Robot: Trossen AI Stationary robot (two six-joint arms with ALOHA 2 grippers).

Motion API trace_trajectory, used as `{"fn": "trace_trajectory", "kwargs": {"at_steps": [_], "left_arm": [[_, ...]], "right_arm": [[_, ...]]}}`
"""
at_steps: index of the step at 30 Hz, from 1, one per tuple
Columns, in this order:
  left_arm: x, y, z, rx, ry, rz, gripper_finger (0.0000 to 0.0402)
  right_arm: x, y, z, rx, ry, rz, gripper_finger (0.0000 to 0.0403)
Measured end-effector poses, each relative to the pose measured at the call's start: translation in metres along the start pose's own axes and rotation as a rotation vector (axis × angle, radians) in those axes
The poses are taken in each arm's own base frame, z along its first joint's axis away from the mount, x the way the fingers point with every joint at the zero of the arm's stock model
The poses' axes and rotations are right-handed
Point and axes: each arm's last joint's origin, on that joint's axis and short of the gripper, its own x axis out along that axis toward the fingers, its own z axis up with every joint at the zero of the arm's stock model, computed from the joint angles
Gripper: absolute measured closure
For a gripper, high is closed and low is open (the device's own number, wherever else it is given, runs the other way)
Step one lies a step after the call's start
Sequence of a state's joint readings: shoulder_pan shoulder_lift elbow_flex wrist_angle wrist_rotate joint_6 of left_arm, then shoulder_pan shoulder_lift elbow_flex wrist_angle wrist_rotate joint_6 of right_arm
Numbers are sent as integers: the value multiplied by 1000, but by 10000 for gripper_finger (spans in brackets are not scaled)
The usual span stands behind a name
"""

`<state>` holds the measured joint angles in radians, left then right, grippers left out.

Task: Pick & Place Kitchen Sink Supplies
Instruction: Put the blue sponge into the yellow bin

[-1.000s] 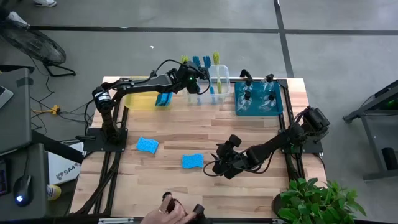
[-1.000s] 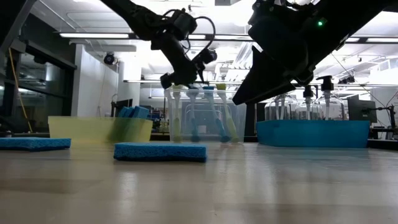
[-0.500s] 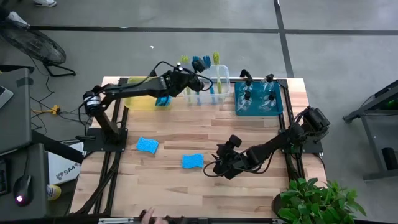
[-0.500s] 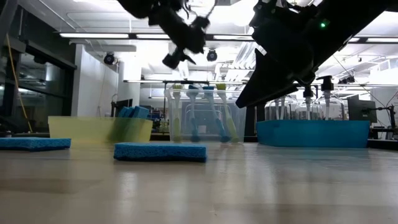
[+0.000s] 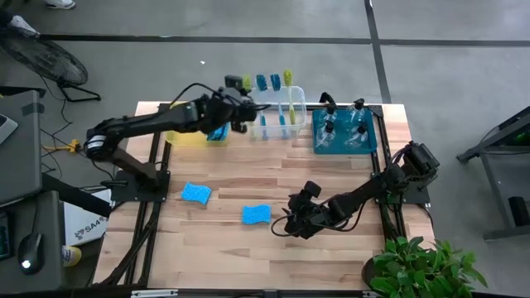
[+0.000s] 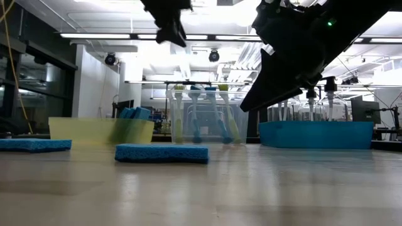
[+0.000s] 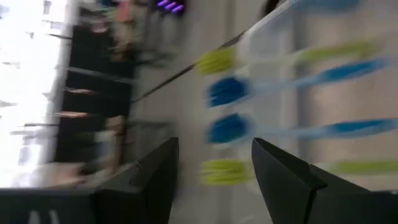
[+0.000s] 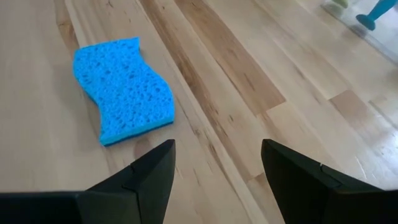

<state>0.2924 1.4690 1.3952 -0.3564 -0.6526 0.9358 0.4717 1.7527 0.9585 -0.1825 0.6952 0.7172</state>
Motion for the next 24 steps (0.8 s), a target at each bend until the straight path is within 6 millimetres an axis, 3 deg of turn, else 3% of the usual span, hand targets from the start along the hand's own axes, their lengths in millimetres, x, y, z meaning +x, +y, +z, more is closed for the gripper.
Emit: {"fn": "trace_trajectory", "kwargs": {"at_steps": [12,17,24], "left_arm": [[-73,14,-27,-480,-282,-533,204],[-96,8,-37,-547,-340,-590,204],[-126,-15,-55,-659,-445,-596,204]], "right_arm": [[0,1,1,-44,-9,17,171],[0,4,5,-93,-41,36,171],[0,7,8,-210,-70,55,171]]}}
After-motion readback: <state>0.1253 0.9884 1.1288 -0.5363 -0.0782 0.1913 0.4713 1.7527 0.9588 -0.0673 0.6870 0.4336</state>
